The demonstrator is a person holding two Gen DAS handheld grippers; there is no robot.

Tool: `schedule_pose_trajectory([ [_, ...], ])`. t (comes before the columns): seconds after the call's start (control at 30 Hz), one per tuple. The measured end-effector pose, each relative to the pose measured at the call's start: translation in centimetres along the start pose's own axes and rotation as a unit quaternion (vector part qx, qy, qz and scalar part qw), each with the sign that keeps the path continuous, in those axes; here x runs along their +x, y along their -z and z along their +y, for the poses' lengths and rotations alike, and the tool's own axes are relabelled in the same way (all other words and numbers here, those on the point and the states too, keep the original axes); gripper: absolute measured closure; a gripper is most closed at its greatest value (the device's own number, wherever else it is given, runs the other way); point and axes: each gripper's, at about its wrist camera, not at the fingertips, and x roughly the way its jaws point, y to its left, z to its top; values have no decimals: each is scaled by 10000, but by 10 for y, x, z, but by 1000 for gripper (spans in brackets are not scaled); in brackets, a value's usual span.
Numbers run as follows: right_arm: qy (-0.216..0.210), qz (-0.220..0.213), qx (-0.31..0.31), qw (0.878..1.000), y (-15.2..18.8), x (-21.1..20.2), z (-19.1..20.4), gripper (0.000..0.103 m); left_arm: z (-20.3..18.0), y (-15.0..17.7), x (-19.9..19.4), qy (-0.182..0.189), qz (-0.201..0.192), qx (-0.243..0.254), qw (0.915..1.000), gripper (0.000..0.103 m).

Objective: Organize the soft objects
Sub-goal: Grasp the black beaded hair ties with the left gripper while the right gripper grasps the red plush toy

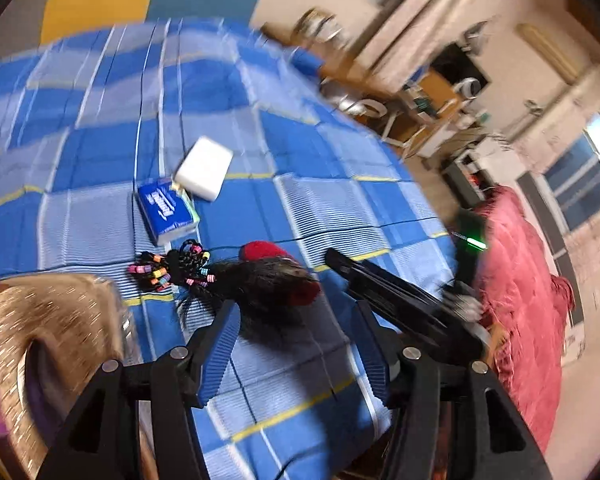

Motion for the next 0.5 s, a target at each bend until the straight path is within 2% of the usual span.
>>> schedule_pose_trajectory([
  [0.07, -76, -2, 89, 9999, -2, 0, -3, 37, 8, -10, 20, -169, 171, -311, 9992, 44],
  [0.13, -77, -17, 147, 9999, -3, -1, -5, 37, 20, -18, 40, -124, 437, -776, 9960, 44],
  [0.2, -132, -13, 144, 9998, -4, -1, -4, 37, 31, -24, 55, -106, 504, -1214, 9913, 44],
  [0.27, -140, -22, 104, 9998, -5, -1, -1, 37, 38, -27, 65, -259, 555, -1471, 9872, 44],
  [0.4, -93, -80, 89, 9999, -7, -4, -1, 37, 49, -28, 81, -841, 642, -1778, 9784, 44],
  [0.5, -126, -100, 243, 9996, -9, -5, -7, 37, 61, -24, 94, -867, 817, -2147, 9694, 44],
])
